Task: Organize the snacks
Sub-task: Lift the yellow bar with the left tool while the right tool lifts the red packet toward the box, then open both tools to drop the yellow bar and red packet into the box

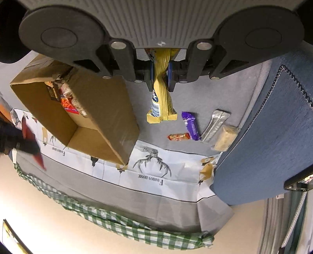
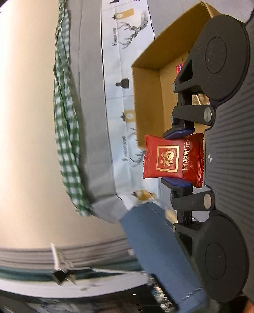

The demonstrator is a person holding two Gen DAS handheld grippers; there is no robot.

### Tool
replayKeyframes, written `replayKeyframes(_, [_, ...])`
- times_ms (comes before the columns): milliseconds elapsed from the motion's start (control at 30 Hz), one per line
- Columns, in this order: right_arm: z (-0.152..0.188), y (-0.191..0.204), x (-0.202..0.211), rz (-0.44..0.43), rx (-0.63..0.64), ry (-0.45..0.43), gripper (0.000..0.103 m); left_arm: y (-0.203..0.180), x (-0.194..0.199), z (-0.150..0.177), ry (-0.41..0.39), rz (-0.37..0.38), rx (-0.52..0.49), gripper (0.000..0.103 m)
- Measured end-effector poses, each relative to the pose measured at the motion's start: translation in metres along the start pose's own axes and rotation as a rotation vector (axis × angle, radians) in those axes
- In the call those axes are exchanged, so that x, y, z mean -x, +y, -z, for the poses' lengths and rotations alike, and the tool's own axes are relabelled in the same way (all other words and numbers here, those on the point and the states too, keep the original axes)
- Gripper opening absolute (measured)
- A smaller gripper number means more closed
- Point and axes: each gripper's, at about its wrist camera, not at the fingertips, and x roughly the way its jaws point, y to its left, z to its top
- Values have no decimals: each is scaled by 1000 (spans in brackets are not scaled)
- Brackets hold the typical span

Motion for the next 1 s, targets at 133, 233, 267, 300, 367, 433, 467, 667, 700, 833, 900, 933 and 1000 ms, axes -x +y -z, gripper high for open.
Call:
replayKeyframes(133, [-20,-30,0,15,-3,-71,43,-12,5,0,-9,23,-15,14])
replayKeyframes(233, [-24,-56,-8,67,19,-101,43,-24,6,-1,-16,30,-36,14])
replayKeyframes(267, [-23,-65,-11,90,10,-106,43,-27,6,-3,-20,33,-38,14])
replayKeyframes(300, [-20,-73,-12,103,-2,-114,43,-31,7,-5,-27,38,-39,14])
replayKeyframes(367, [-10,-87,-15,131,-44,-115,43,-39,9,-10,-39,44,-38,14])
replayKeyframes(433, [-8,-95,-16,129,-80,-114,43,-47,9,-18,-50,54,-27,14])
replayKeyframes(467, [-7,-96,-17,127,-77,-122,43,-51,9,-23,-56,57,-20,14])
replayKeyframes(667, [-3,-100,-35,102,-85,-87,43,-91,9,-61,-103,105,-30,14])
replayKeyframes(700, [-3,-100,-36,100,-87,-84,43,-98,9,-67,-113,118,-35,14])
replayKeyframes(833, [-2,-102,-38,95,-96,-86,43,-125,3,-88,-141,160,-50,14])
replayKeyframes(900, [-2,-104,-39,97,-106,-90,43,-136,-1,-94,-147,175,-57,14])
replayKeyframes(933, [-1,-105,-37,100,-110,-91,43,-142,-5,-97,-148,180,-63,14])
replayKeyframes(1000, [-1,-106,-37,107,-118,-98,43,-151,-13,-99,-143,187,-69,14])
